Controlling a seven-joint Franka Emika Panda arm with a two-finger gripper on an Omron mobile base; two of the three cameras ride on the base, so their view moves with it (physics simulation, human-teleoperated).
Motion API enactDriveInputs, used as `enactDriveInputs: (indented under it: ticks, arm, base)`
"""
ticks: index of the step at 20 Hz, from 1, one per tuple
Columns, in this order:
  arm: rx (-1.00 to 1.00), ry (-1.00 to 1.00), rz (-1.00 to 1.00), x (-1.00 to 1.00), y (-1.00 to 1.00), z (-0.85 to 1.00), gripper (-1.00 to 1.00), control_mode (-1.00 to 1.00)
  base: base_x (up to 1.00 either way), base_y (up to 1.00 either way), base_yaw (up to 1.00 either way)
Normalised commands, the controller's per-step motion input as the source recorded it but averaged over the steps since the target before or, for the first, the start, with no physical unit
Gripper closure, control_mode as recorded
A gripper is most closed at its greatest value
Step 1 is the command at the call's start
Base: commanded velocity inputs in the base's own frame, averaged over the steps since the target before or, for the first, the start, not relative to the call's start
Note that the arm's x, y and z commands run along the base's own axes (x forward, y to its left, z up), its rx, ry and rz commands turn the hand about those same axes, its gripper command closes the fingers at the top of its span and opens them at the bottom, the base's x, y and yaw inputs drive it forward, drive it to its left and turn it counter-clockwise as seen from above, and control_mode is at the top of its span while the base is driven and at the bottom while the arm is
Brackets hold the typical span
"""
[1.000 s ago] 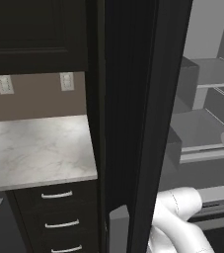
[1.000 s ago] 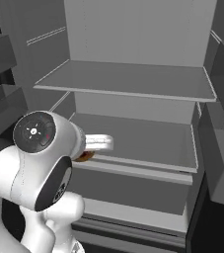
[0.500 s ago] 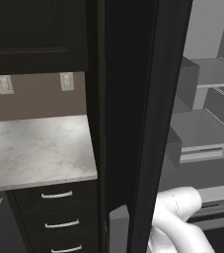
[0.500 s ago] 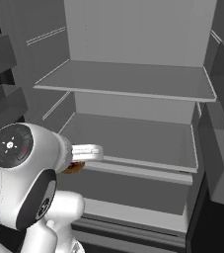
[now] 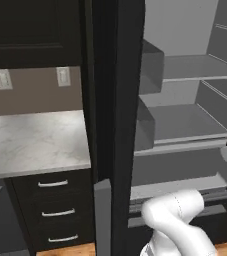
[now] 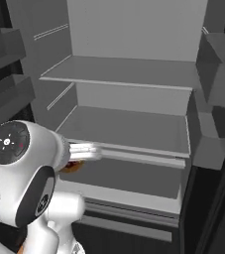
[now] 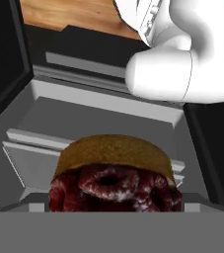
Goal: Take the cakes from the fridge and place them on the empty tray on the dining counter.
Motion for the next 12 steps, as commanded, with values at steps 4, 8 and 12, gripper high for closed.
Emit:
enactDriveInputs:
  ticks: [4,8,12]
  arm:
    - [0.0,0.0,0.0,0.0,0.0,0.0,1.0,1.0]
    - [0.0,0.0,0.0,0.0,0.0,0.0,1.0,1.0]
    - [0.0,0.0,0.0,0.0,0.0,0.0,1.0,1.0]
  base:
    - [-1.0,-0.38,0.0]
    - [-1.0,-0.11,0.0]
    - [-0.67,0.23,0.12]
